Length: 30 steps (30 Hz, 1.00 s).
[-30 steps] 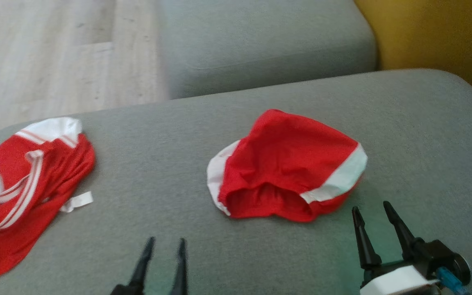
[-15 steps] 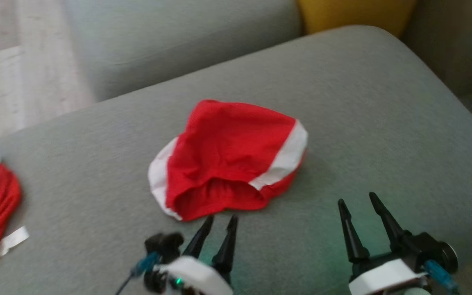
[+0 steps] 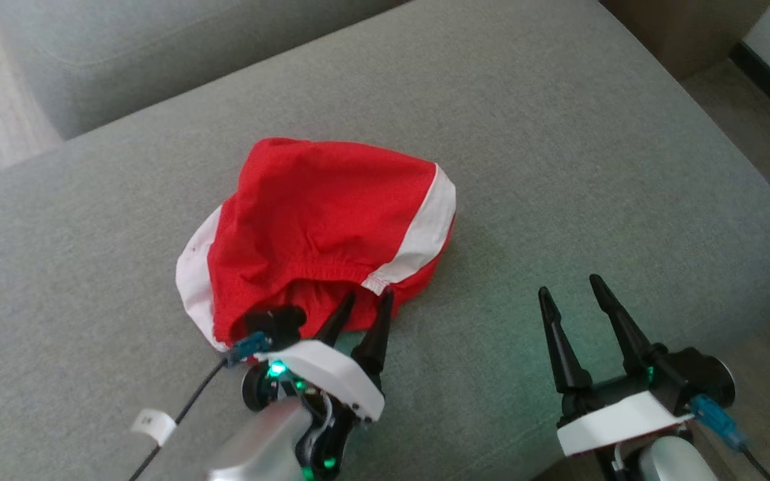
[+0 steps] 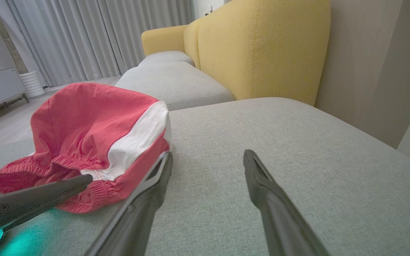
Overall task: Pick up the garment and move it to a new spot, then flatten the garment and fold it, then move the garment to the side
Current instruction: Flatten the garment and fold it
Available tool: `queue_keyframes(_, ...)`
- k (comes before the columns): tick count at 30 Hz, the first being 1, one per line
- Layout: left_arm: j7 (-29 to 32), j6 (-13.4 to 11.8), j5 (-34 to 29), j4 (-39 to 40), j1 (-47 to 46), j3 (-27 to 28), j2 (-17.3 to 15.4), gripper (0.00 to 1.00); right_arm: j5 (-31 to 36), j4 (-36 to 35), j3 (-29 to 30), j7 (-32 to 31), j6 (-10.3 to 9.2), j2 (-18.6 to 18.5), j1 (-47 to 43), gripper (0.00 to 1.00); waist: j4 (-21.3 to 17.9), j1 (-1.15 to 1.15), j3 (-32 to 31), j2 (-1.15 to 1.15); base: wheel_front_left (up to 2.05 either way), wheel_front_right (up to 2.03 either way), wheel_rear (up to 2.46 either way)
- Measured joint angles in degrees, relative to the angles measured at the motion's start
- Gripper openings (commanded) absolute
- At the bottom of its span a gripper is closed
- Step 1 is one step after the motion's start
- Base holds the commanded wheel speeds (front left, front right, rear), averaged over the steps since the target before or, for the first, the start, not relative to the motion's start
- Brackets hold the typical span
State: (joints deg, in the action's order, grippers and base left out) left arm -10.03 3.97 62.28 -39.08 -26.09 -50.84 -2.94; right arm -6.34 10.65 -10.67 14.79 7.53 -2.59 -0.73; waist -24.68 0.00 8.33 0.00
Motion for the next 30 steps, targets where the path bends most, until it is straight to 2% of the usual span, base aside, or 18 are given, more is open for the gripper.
queue_keyframes(4,-1.20,0.08,2.11,-1.27,-2.31,-1.82,0.01,1.00,-0.22,-0.03,-0.01,0.00,0.00,0.00,0.26,1.00,-0.56,0.00,1.02,0.00,0.00,0.00,0.00)
queue_keyframes(6,-1.72,0.08,2.67,-1.85,-3.09,-2.98,0.02,0.85,-0.22,0.02,-0.08,0.00,0.00,-0.01,0.27,1.00,-0.63,0.00,1.34,0.00,0.00,0.00,0.00)
queue_keyframes(8,-2.15,0.09,3.31,-2.30,-3.50,-3.81,0.03,0.46,-0.25,0.05,-0.33,0.00,0.00,-0.01,0.36,1.00,-0.70,-0.01,1.57,0.00,0.00,0.00,0.00)
queue_keyframes(9,-2.18,0.10,3.38,-2.53,-3.74,-4.38,0.04,0.33,-0.32,0.07,-0.47,0.00,0.00,-0.01,0.48,1.00,-0.74,-0.01,1.68,0.00,0.00,0.00,0.00)
queue_keyframes(11,-2.77,0.15,3.75,-2.85,-4.42,-5.12,0.07,0.00,-0.32,0.08,-0.77,0.00,0.00,-0.01,0.93,1.00,-0.82,0.00,1.87,0.00,0.00,0.00,0.00)
queue_keyframes(16,-3.76,1.60,3.37,-2.99,-6.77,-6.76,0.00,0.00,-0.71,0.29,-0.88,0.00,0.00,-0.01,1.78,1.00,-0.71,0.00,1.43,0.00,0.00,0.00,0.00)
queue_keyframes(19,-3.76,1.98,0.93,-2.36,-10.44,-8.38,-0.02,0.00,-0.71,0.42,-1.14,0.00,0.00,-0.01,1.78,1.00,-0.70,0.00,0.39,0.00,0.00,0.00,0.00)
queue_keyframes(27,-3.97,3.12,-3.03,0.22,-33.39,-8.22,0.13,0.00,-0.71,0.78,-1.16,0.00,0.00,-0.01,0.96,1.00,-1.08,-0.01,-3.92,0.00,0.00,0.00,0.00)
queue_keyframes(30,-4.00,3.16,-3.36,1.43,-37.47,-8.14,-0.14,0.00,-0.71,0.79,-0.93,0.00,0.00,-0.02,0.70,1.00,-0.95,-0.01,-4.80,0.00,0.00,0.00,0.00)
